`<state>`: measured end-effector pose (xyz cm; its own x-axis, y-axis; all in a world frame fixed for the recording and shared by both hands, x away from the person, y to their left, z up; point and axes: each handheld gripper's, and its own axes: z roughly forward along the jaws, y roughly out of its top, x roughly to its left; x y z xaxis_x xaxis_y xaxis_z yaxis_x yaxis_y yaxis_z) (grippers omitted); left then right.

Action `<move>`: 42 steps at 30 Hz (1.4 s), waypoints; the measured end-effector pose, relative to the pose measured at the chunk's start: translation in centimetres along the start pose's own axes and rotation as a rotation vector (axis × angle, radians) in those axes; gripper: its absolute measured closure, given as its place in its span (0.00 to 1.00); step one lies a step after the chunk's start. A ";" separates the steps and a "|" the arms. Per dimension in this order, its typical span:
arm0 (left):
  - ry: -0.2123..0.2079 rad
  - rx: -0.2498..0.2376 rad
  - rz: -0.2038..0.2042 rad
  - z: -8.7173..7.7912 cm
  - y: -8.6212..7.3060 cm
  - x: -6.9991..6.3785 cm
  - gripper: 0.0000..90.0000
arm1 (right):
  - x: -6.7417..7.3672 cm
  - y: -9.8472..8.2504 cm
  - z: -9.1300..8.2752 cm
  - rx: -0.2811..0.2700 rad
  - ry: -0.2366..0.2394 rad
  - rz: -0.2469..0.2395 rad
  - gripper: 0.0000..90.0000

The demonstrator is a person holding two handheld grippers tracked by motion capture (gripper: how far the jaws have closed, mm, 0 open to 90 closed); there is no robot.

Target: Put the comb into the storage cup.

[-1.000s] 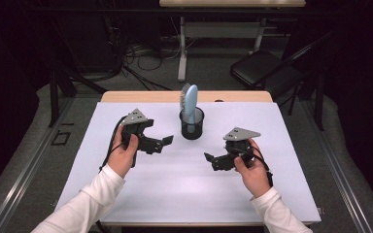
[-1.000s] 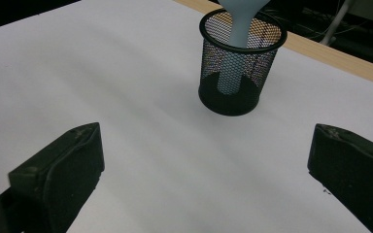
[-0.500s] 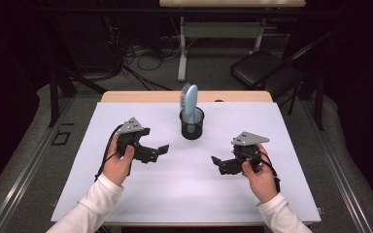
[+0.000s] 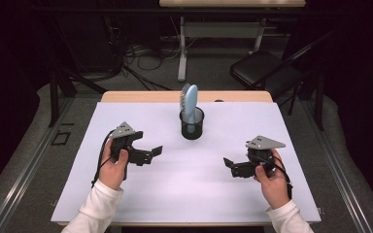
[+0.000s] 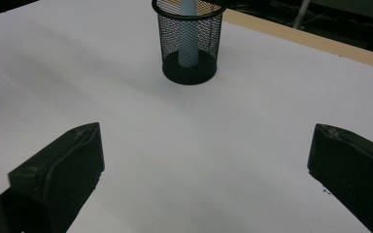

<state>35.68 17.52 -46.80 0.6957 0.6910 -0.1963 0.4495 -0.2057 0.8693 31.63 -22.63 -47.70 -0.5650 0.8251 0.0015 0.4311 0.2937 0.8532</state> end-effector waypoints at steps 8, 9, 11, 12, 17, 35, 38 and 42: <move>0.008 -0.009 -0.047 -0.2 -0.8 1.0 0.01 | -1.0 -0.8 0.0 0.008 -0.027 0.030 0.00; 0.011 -0.011 -0.049 -0.2 -0.8 1.1 0.01 | -1.1 -0.8 0.0 0.007 -0.029 0.032 0.00; 0.012 -0.012 -0.052 -0.2 -0.9 1.2 0.01 | -1.2 -0.9 0.0 0.005 -0.031 0.033 0.00; 0.017 -0.012 -0.052 -0.2 -1.0 1.2 0.01 | -1.3 -1.0 0.1 0.005 -0.030 0.039 0.00; 0.025 -0.005 -0.051 0.0 -1.5 1.3 0.01 | -1.4 -1.3 0.2 0.005 -0.035 0.045 0.00; 0.046 -0.014 -0.063 0.1 -2.7 2.0 0.01 | -1.9 -2.4 0.4 -0.016 -0.069 0.057 0.00; 0.050 -0.011 -0.062 0.1 -2.9 2.0 0.01 | -2.0 -2.5 0.4 -0.017 -0.075 0.063 0.00; 0.049 -0.014 -0.063 0.1 -3.0 2.0 0.01 | -2.1 -2.6 0.4 -0.016 -0.076 0.068 0.00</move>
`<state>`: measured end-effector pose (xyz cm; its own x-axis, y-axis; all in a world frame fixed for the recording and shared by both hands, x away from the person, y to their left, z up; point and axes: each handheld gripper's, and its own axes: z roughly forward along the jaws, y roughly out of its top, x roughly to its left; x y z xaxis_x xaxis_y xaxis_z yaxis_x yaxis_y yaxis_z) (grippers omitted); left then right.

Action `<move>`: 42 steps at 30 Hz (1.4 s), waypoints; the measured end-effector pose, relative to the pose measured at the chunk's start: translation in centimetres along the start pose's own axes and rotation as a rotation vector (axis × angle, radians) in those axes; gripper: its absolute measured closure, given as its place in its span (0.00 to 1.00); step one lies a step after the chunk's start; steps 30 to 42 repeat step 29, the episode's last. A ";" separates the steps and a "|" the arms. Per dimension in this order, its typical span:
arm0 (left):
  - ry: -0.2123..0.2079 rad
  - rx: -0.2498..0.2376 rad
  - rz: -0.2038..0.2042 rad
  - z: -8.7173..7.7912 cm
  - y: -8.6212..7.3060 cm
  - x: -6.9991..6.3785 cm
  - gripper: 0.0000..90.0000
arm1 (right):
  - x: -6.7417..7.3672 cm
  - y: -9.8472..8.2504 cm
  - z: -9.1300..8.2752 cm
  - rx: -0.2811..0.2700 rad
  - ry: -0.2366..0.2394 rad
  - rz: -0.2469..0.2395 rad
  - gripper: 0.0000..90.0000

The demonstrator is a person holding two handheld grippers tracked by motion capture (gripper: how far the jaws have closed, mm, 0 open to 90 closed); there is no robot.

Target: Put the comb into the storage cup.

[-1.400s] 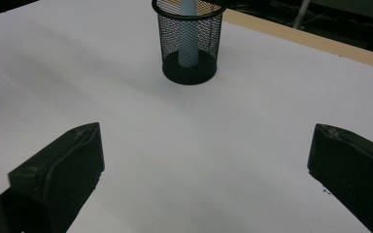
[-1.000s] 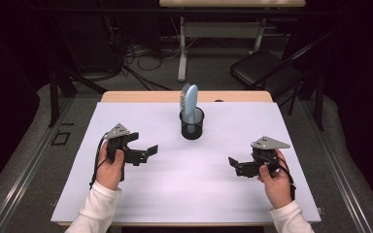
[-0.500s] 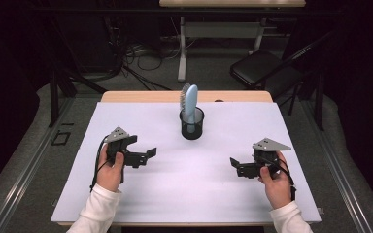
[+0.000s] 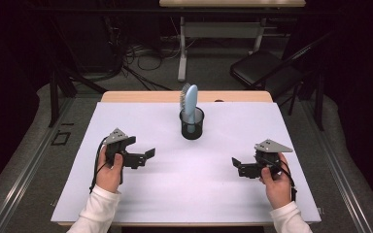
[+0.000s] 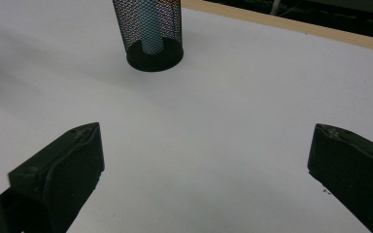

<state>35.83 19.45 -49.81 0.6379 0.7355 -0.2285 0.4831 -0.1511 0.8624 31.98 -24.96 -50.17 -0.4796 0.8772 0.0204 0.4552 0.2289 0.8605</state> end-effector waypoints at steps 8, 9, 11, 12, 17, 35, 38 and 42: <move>-0.003 -0.003 0.000 0.0 -0.1 0.0 0.01 | -0.1 -0.1 0.0 -0.001 -0.006 -0.002 0.00; -0.003 -0.003 0.000 0.0 -0.1 0.0 0.01 | -0.1 -0.1 0.0 -0.001 -0.007 -0.003 0.00; -0.003 -0.003 0.000 0.0 -0.2 0.1 0.01 | -0.1 -0.1 0.0 -0.002 -0.008 -0.002 0.00; -0.002 -0.003 -0.003 0.0 -0.2 0.1 0.01 | -0.1 -0.1 0.0 -0.001 -0.008 -0.001 0.00; -0.002 -0.002 -0.003 0.0 -0.2 0.1 0.01 | -0.1 -0.1 0.0 -0.001 -0.007 -0.001 0.00; 0.002 -0.007 -0.008 -0.1 -0.2 0.1 0.02 | 0.1 -0.1 0.0 -0.006 0.001 0.002 0.00; 0.002 -0.007 -0.008 -0.1 -0.2 0.1 0.02 | 0.1 -0.1 0.0 -0.006 0.001 0.002 0.00; 0.002 -0.007 -0.008 -0.1 -0.2 0.1 0.02 | 0.1 -0.1 0.0 -0.006 0.001 0.002 0.00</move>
